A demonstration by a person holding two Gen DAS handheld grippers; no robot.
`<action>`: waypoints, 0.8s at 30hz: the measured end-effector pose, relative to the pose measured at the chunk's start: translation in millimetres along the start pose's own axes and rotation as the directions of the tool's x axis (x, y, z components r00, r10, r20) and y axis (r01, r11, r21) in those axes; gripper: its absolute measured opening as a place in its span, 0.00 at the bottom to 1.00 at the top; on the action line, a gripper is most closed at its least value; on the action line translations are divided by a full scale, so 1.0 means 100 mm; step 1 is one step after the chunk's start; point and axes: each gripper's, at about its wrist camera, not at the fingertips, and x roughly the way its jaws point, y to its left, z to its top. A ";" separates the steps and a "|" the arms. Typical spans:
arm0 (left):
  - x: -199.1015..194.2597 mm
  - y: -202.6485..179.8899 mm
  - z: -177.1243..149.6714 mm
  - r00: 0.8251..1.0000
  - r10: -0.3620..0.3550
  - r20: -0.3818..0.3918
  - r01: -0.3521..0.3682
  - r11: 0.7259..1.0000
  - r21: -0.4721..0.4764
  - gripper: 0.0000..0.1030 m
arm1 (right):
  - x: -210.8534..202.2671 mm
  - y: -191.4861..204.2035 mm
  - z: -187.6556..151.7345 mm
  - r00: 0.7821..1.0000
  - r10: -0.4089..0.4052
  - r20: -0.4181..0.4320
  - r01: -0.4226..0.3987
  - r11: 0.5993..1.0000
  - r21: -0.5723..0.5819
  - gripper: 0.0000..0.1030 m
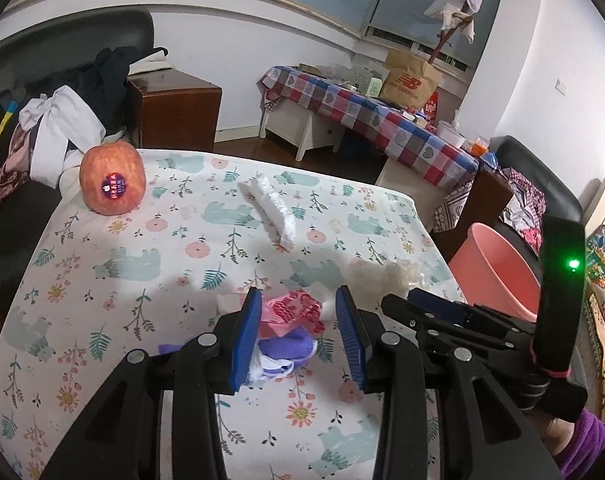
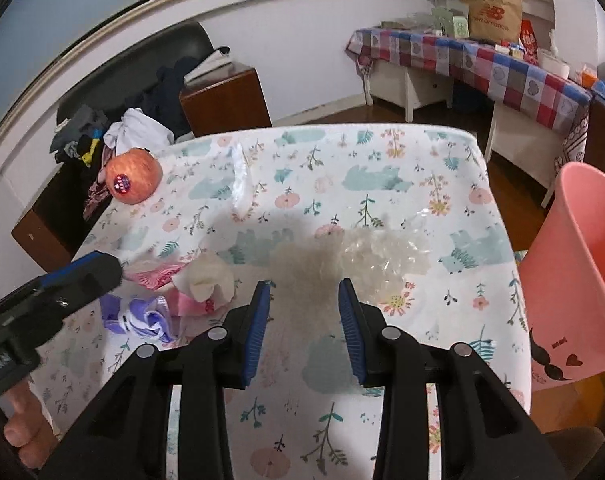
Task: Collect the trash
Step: 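Grasp the white foam strip with the left gripper while the right gripper grasps the bubble wrap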
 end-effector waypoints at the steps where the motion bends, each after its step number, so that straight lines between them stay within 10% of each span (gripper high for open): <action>1: 0.00 0.02 0.01 1.000 -0.001 -0.001 0.001 1.000 -0.003 0.36 | 0.02 -0.03 0.00 1.000 0.002 -0.009 -0.002 1.000 0.011 0.35; 24: 0.48 -0.06 0.54 0.996 0.041 -0.078 -0.040 0.999 0.012 0.37 | -0.23 -0.31 -0.13 0.997 0.075 0.028 -0.077 0.995 0.065 0.11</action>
